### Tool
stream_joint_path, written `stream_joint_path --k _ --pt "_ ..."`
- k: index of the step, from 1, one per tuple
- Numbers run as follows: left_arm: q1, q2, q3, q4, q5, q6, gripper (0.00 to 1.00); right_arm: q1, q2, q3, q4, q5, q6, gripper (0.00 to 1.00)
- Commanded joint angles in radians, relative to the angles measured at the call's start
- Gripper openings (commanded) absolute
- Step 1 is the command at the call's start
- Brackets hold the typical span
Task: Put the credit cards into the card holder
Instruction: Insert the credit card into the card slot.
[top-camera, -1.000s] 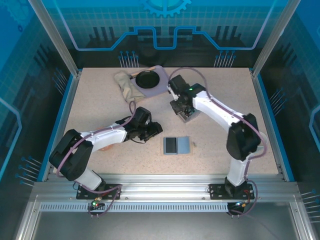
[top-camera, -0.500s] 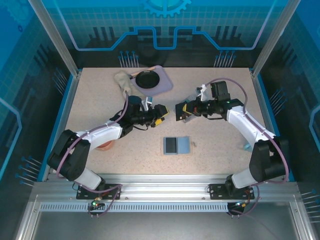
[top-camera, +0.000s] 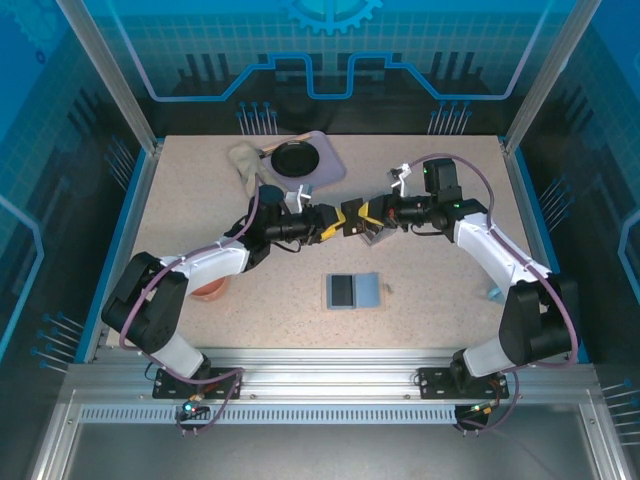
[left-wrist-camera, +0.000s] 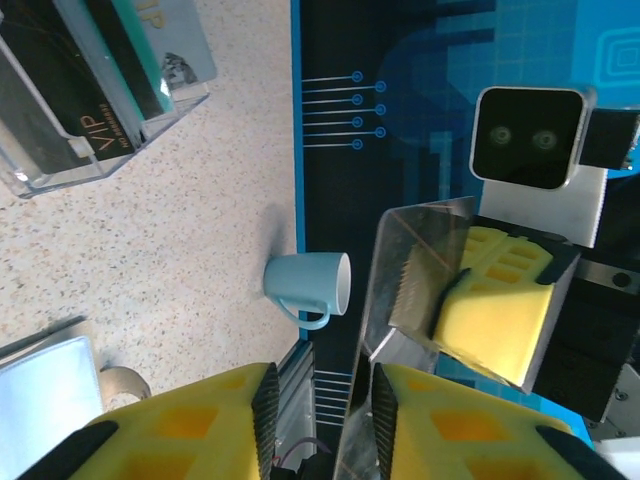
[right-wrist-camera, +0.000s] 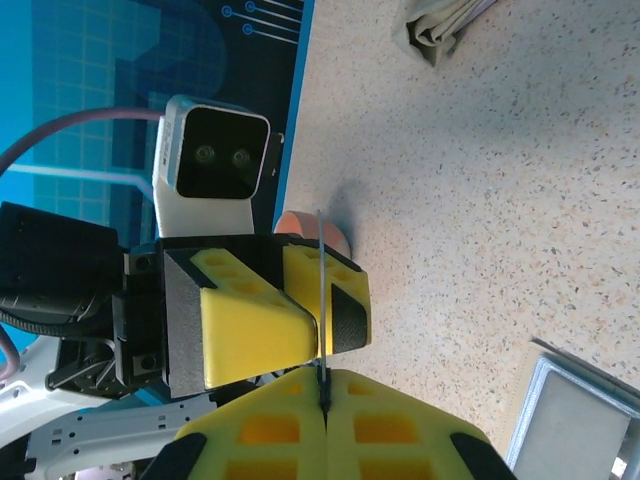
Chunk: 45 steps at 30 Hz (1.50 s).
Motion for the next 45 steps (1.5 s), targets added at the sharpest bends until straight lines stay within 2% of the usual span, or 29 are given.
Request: stream_joint_path --k 1,4,8,11,14,16,20,21,25,30,34,38,45 --pt "-0.001 0.015 0.028 0.071 0.042 -0.023 0.31 -0.005 0.002 -0.013 0.02 -0.042 0.016 0.01" --pt "-0.003 0.02 0.029 0.086 0.045 -0.031 0.26 -0.004 0.009 -0.016 0.021 -0.051 0.015 0.02" --pt "-0.004 0.02 0.025 0.097 0.049 -0.035 0.14 -0.003 0.017 -0.019 -0.001 -0.041 -0.002 0.03" --pt "-0.004 0.011 0.018 0.084 0.048 -0.024 0.0 -0.003 0.017 -0.028 -0.022 -0.028 -0.017 0.05" --pt "-0.003 -0.004 0.007 0.042 0.039 0.0 0.0 -0.002 0.017 -0.036 -0.057 -0.011 -0.044 0.07" --pt "-0.003 -0.017 -0.002 0.008 0.036 0.023 0.0 -0.003 0.016 -0.039 -0.101 0.019 -0.07 0.18" --pt "-0.003 -0.049 -0.021 -0.12 0.013 0.103 0.0 -0.003 -0.003 -0.061 -0.179 0.098 -0.127 0.32" --pt "-0.005 -0.057 -0.025 -0.172 0.001 0.131 0.0 -0.003 -0.008 -0.069 -0.202 0.124 -0.142 0.33" --pt "-0.025 -0.074 -0.055 -0.299 -0.058 0.203 0.0 0.007 -0.023 -0.095 -0.309 0.283 -0.214 0.41" --pt "-0.088 -0.072 -0.088 -0.356 -0.134 0.236 0.0 0.049 -0.034 -0.12 -0.414 0.486 -0.28 0.51" --pt "-0.138 -0.059 -0.111 -0.383 -0.21 0.244 0.0 0.092 -0.032 -0.142 -0.439 0.577 -0.292 0.55" --pt "-0.16 -0.038 -0.136 -0.369 -0.227 0.24 0.0 0.136 -0.03 -0.153 -0.454 0.655 -0.292 0.57" --pt "-0.177 -0.004 -0.149 -0.35 -0.232 0.244 0.0 0.184 0.025 -0.165 -0.434 0.661 -0.281 0.58"
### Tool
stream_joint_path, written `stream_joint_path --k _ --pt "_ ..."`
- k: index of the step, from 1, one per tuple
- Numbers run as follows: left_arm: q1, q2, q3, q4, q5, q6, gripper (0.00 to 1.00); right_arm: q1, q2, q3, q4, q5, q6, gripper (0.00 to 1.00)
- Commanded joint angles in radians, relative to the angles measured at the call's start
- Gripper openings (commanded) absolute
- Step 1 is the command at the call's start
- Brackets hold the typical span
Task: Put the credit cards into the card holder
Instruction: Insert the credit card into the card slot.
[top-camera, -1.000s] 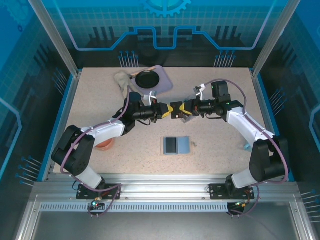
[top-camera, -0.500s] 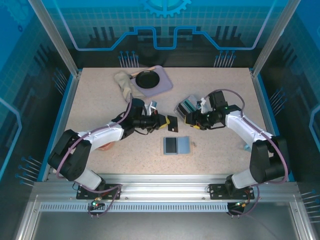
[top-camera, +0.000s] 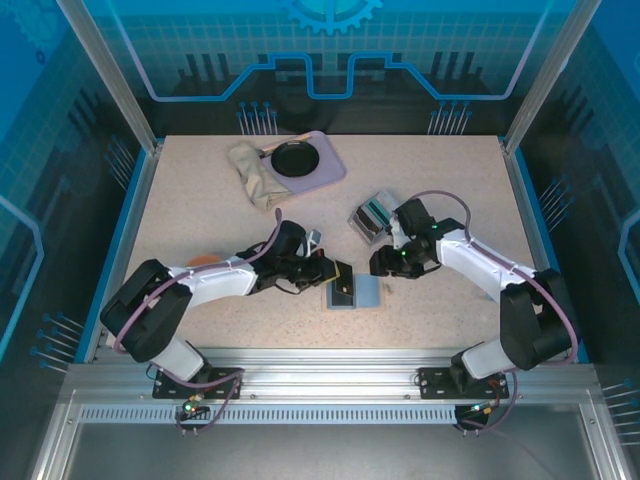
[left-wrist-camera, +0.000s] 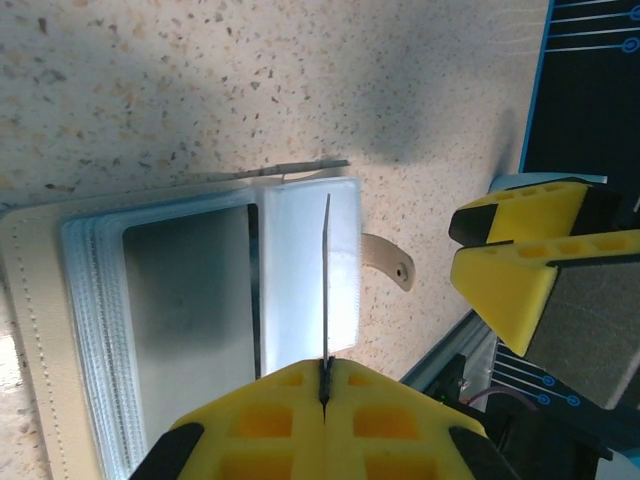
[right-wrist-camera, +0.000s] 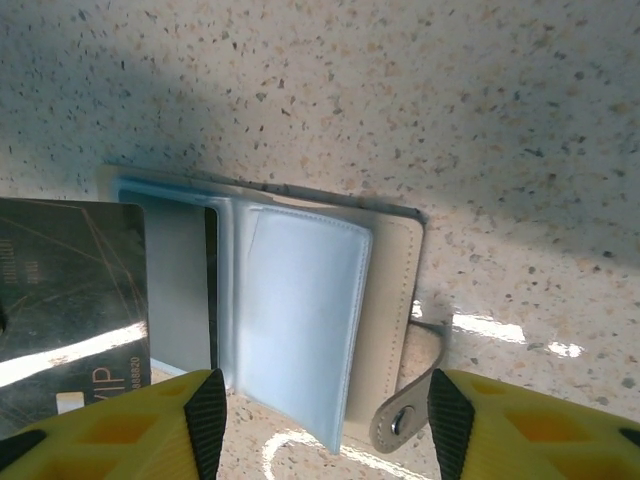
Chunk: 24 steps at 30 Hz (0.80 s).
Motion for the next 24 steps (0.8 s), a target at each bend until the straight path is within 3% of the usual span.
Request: stream_joint_path --k 1,8,24 --pt "-0.013 0.03 -0.008 0.003 -0.016 0.028 0.0 0.019 0.037 -0.013 -0.007 0.021 -0.003 0.58" --pt "-0.03 0.075 0.006 0.0 -0.02 0.037 0.0 0.033 0.123 -0.009 0.024 0.002 0.003 0.58" --pt "-0.049 0.142 0.015 0.073 -0.026 0.029 0.0 0.067 0.204 -0.017 0.021 0.083 0.008 0.53"
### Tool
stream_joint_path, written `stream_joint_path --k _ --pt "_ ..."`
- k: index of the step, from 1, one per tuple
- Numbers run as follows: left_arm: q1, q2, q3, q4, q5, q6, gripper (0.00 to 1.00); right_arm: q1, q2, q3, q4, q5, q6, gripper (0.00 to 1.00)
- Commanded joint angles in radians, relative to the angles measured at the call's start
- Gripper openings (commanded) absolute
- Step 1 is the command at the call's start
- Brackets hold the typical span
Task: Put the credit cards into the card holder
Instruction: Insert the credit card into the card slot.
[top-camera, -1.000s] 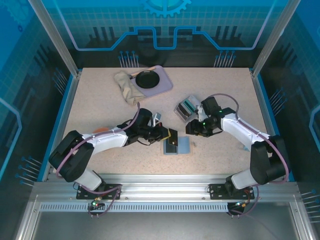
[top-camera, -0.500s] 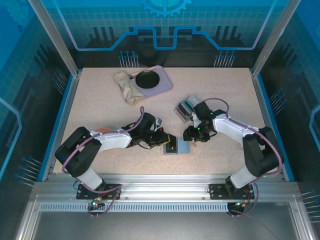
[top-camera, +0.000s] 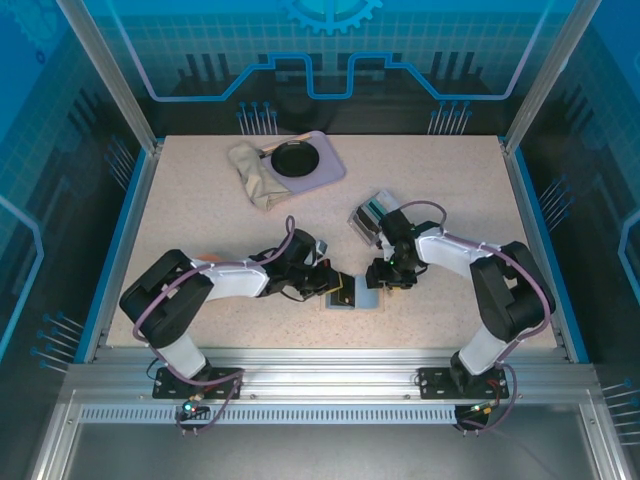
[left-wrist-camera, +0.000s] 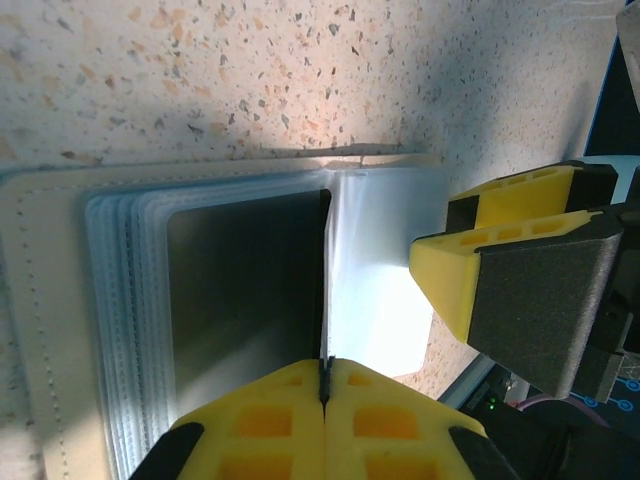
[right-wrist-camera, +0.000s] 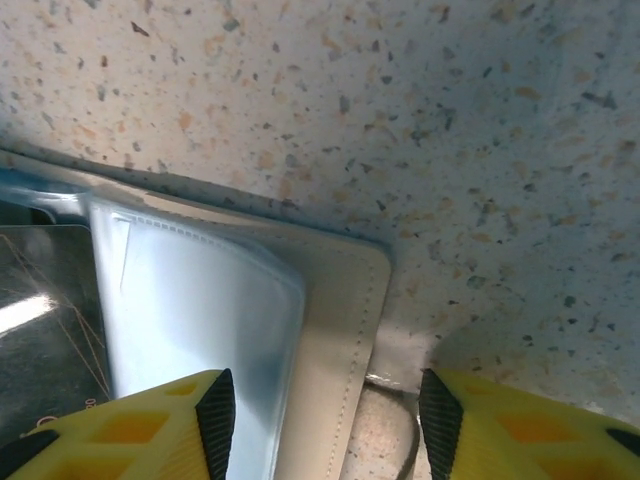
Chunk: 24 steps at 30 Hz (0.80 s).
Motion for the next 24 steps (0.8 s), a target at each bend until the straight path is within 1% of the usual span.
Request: stream_joint_path --k 1,5,11,16,20,24 --pt "-0.009 0.037 0.014 0.035 -0.012 0.022 0.0 0.015 0.018 -0.017 -0.001 0.017 0.005 0.52" --pt "-0.023 0.078 0.029 0.042 -0.011 0.024 0.0 0.016 0.03 -0.019 0.008 0.014 0.004 0.5" --pt "-0.045 0.107 0.064 0.025 -0.011 0.034 0.0 0.015 0.042 -0.032 0.027 -0.002 0.009 0.41" --pt "-0.052 0.136 0.089 0.017 -0.01 0.039 0.0 0.015 0.053 -0.039 0.041 -0.008 0.011 0.37" --pt "-0.067 0.153 0.117 -0.001 -0.013 0.044 0.0 0.016 0.058 -0.043 0.052 -0.017 0.012 0.3" --pt "-0.072 0.164 0.131 0.001 -0.005 0.041 0.0 0.015 0.06 -0.043 0.058 -0.018 0.015 0.29"
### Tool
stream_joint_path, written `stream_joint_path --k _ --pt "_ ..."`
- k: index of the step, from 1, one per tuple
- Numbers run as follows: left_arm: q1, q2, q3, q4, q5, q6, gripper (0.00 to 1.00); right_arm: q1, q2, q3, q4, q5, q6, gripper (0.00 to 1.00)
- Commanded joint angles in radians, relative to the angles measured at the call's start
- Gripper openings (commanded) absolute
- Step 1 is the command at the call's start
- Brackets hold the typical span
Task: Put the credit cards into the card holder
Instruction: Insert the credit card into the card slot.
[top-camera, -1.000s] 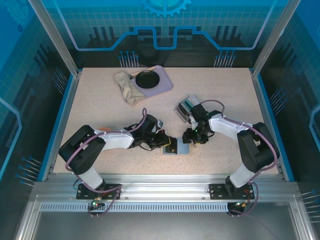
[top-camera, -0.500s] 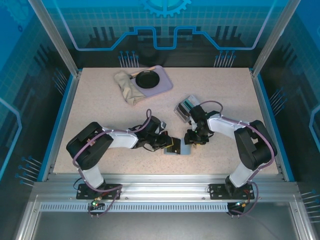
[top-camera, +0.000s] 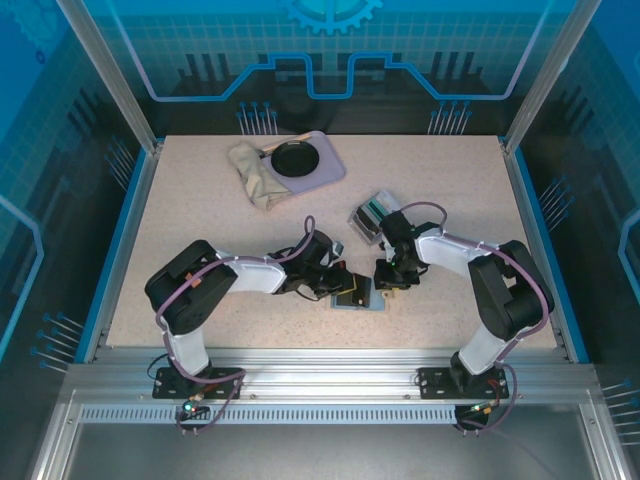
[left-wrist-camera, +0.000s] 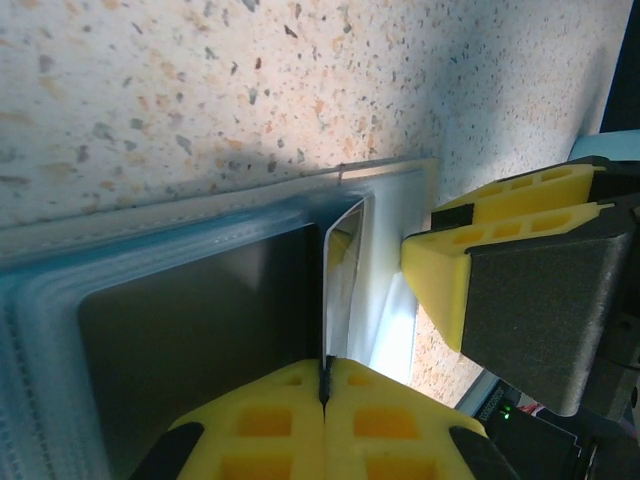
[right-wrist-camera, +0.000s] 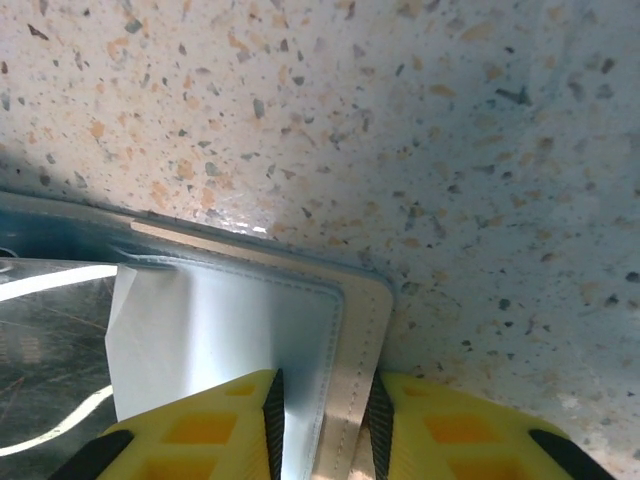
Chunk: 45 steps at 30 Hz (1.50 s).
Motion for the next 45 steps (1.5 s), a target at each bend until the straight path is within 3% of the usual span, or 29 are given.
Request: stream_joint_path --k 1,16,24,33,41,45 --pt "-0.014 0.025 0.024 -0.035 -0.004 0.022 0.0 0.017 0.051 -0.033 0.057 -0.062 0.008 0.29" --pt "-0.083 0.079 0.145 -0.145 -0.054 0.015 0.04 -0.01 0.004 -0.119 0.146 -0.135 0.087 0.3" --pt "-0.097 0.077 0.165 -0.224 -0.092 0.035 0.13 -0.014 -0.062 -0.094 0.067 -0.048 0.063 0.39" --pt "-0.098 0.078 0.174 -0.235 -0.084 0.05 0.15 -0.028 -0.127 -0.111 -0.008 0.031 0.06 0.47" --pt "-0.118 0.105 0.208 -0.245 -0.052 0.051 0.16 -0.031 -0.078 -0.143 0.051 -0.07 0.056 0.2" --pt "-0.129 0.111 0.227 -0.253 -0.053 0.021 0.18 -0.03 -0.068 -0.163 0.086 -0.111 0.084 0.12"
